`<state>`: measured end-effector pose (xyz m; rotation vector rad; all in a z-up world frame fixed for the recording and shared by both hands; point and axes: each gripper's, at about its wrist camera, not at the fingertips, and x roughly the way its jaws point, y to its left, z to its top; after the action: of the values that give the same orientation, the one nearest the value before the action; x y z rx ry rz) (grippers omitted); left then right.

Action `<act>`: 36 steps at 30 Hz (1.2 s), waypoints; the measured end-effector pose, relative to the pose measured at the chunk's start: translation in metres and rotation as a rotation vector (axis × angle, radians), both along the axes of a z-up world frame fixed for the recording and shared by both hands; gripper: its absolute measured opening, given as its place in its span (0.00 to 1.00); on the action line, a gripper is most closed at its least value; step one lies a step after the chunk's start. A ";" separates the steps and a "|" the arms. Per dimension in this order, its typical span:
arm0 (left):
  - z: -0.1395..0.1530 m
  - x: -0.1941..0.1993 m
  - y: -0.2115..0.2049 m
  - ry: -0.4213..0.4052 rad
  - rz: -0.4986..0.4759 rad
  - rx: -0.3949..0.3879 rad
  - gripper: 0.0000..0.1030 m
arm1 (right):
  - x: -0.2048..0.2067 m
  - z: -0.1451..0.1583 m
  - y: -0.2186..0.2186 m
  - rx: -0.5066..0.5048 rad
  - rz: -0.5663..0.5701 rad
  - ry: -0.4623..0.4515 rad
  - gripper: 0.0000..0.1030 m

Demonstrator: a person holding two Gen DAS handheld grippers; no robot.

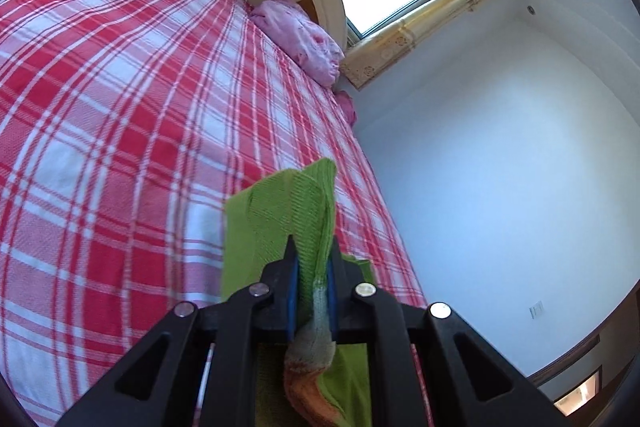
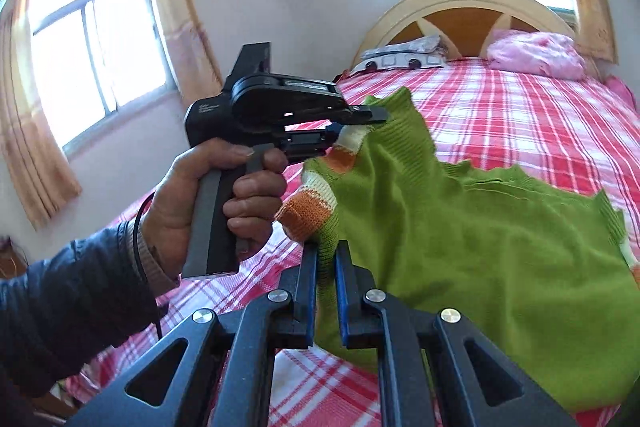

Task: Fold small clothes

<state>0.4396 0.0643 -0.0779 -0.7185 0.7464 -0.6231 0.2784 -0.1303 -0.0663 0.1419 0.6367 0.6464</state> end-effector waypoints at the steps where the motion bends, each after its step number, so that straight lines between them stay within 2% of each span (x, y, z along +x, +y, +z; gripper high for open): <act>1: 0.002 0.000 -0.003 -0.001 -0.001 0.003 0.11 | 0.000 0.001 -0.006 0.013 -0.009 0.004 0.07; 8: 0.018 0.007 -0.046 0.007 -0.020 0.006 0.11 | -0.004 0.009 -0.061 0.105 -0.082 0.028 0.07; 19: 0.019 0.019 -0.118 0.043 -0.078 0.027 0.11 | -0.012 0.006 -0.134 0.167 -0.177 0.084 0.07; 30: 0.008 0.022 -0.187 0.068 -0.182 0.104 0.11 | -0.026 -0.013 -0.193 0.215 -0.270 0.163 0.07; 36: -0.003 0.017 -0.227 0.072 -0.224 0.196 0.11 | -0.029 -0.041 -0.229 0.280 -0.353 0.254 0.07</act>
<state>0.4565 -0.1628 -0.0813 -0.4825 0.9486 -0.7180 0.2495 -0.3596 -0.1071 0.5915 0.7406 0.3738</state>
